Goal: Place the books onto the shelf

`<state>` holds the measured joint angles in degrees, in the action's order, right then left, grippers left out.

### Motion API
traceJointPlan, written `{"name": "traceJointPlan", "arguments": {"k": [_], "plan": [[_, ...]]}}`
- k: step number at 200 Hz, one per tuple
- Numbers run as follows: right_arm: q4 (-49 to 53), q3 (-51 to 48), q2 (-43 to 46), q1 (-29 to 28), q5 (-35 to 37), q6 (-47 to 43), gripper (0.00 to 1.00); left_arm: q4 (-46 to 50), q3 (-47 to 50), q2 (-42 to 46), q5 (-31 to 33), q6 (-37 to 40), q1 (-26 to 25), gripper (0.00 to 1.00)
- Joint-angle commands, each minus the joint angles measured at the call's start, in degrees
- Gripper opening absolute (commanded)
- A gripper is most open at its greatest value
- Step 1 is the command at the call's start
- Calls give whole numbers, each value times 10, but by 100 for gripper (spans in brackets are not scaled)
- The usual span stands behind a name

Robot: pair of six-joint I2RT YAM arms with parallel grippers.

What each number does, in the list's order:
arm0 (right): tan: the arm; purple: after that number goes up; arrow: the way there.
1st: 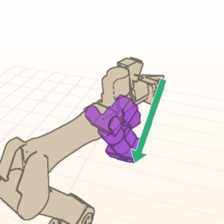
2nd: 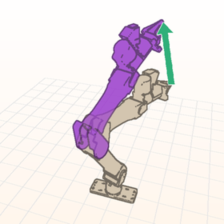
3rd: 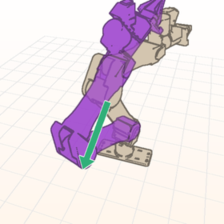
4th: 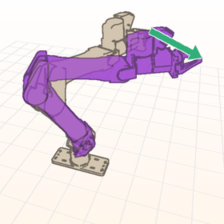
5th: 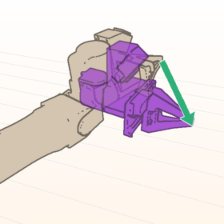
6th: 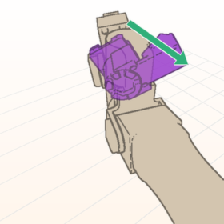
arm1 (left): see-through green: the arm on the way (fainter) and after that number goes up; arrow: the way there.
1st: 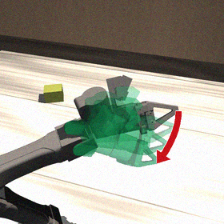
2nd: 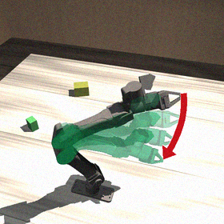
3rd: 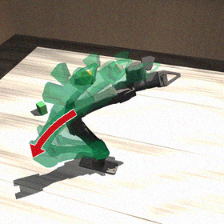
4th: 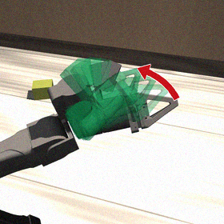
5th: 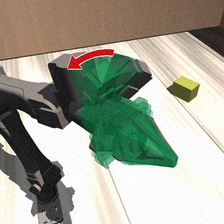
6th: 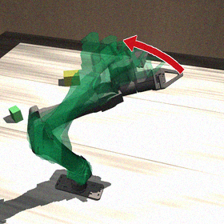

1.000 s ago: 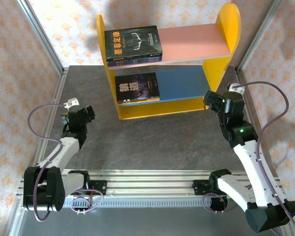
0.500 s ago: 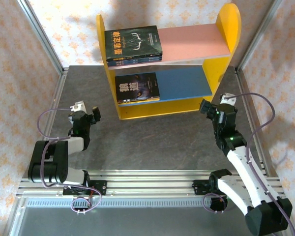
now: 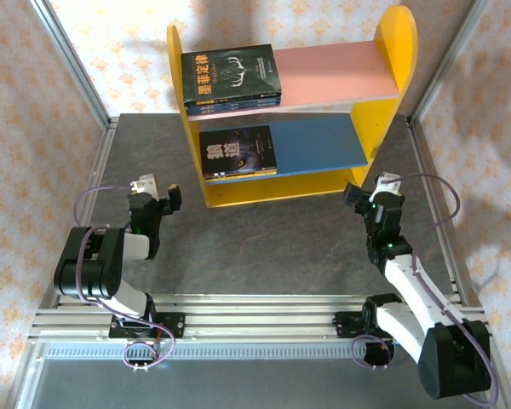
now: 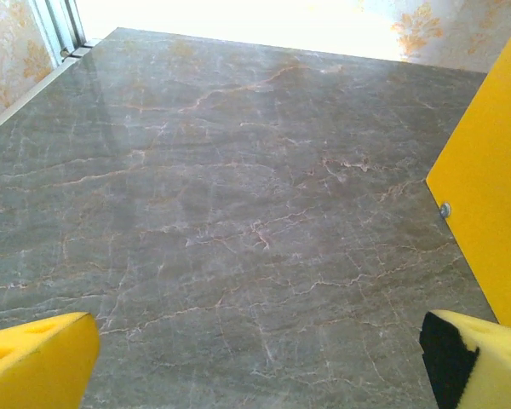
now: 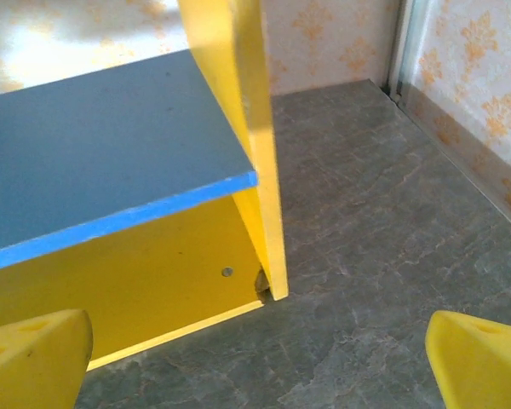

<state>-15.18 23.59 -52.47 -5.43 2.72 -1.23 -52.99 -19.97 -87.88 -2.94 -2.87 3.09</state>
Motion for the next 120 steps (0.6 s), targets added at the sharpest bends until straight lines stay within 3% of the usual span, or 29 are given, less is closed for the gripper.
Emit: {"name": "traceJointPlan", "arguments": {"k": [1,42,120], "plan": [[-91,-9,-19,37,-50,1,100,4,-11,2,13,18,-2,99],[-136,-14,-80,81,-114,8,100,20,-21,2,-13,30,-3,99],[-243,-30,-190,85,-129,-3,100,21,-21,2,-13,30,-4,99]]}}
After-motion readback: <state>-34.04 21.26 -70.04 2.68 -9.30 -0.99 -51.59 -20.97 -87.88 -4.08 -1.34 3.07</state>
